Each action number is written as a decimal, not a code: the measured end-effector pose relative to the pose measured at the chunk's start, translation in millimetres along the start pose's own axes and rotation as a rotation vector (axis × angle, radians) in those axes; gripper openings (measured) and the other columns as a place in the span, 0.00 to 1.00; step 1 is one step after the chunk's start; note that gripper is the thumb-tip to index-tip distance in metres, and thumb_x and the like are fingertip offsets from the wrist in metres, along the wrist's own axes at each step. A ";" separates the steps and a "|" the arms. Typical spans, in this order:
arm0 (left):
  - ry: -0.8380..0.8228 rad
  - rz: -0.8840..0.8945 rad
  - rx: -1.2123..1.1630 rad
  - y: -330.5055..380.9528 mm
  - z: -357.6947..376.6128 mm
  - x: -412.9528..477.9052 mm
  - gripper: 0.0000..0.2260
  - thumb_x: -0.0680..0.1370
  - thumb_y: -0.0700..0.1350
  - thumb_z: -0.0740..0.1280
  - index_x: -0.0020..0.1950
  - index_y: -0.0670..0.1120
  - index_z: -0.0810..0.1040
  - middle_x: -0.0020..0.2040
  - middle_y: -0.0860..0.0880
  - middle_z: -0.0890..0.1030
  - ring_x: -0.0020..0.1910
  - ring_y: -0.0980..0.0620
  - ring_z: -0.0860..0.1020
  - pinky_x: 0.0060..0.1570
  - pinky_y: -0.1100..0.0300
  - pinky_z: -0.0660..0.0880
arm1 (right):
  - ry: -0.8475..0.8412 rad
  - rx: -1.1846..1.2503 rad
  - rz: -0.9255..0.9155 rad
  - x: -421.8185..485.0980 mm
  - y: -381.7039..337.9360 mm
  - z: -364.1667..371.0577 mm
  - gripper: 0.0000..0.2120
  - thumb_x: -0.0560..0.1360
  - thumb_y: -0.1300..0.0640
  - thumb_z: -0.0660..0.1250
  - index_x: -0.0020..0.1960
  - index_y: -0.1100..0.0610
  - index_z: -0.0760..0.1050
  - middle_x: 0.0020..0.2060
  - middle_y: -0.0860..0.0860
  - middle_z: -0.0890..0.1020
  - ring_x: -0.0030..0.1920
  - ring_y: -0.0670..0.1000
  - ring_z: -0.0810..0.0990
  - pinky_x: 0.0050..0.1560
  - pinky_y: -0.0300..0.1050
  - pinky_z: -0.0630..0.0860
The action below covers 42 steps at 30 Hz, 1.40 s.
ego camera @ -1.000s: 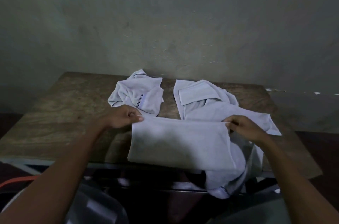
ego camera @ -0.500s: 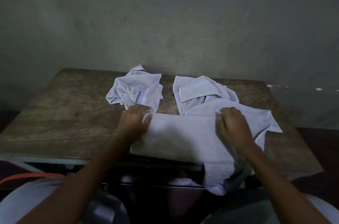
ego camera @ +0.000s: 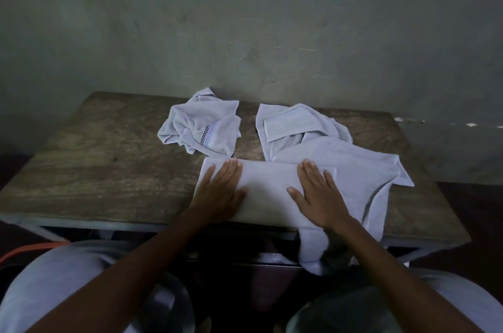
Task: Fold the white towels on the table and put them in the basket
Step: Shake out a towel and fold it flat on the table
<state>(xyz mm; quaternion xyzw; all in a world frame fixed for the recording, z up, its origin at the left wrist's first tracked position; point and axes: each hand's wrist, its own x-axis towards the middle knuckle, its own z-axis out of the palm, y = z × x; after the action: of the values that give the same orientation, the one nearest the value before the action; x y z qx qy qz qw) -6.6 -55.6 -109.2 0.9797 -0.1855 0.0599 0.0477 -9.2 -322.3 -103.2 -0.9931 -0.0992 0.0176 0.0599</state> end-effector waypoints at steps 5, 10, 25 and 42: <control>0.016 -0.068 -0.049 -18.8 1.9 -10.4 0.32 0.80 0.60 0.43 0.70 0.40 0.69 0.70 0.43 0.71 0.70 0.46 0.68 0.65 0.42 0.67 | -0.003 0.008 0.050 -4.9 18.2 -3.6 0.49 0.66 0.27 0.24 0.78 0.54 0.42 0.78 0.48 0.44 0.76 0.46 0.40 0.76 0.53 0.40; 0.185 -0.094 -0.045 -22.8 -4.7 -8.9 0.23 0.79 0.55 0.52 0.64 0.42 0.75 0.64 0.44 0.77 0.66 0.46 0.73 0.63 0.41 0.63 | 0.054 -0.054 0.101 -11.5 45.5 -12.8 0.43 0.71 0.32 0.32 0.77 0.55 0.52 0.77 0.50 0.53 0.77 0.48 0.49 0.74 0.56 0.43; -0.055 0.330 -0.336 157.5 -22.4 31.0 0.20 0.72 0.63 0.59 0.56 0.55 0.78 0.55 0.56 0.79 0.56 0.55 0.73 0.53 0.55 0.54 | -0.104 0.025 0.122 32.0 89.4 -46.9 0.17 0.78 0.42 0.55 0.58 0.48 0.77 0.60 0.52 0.75 0.62 0.54 0.70 0.67 0.57 0.56; 0.205 0.243 -0.610 171.4 -26.3 32.0 0.06 0.72 0.50 0.65 0.45 0.48 0.74 0.36 0.56 0.74 0.36 0.61 0.71 0.41 0.60 0.60 | -0.024 0.803 0.237 26.1 77.1 -70.1 0.09 0.73 0.58 0.67 0.52 0.59 0.71 0.37 0.50 0.76 0.38 0.48 0.74 0.45 0.46 0.71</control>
<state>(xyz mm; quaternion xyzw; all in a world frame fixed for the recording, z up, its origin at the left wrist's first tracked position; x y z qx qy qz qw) -43.0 -222.9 -66.7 0.8798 -0.3047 0.1050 0.3494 34.8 -400.2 -43.6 -0.8951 0.0296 0.0734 0.4389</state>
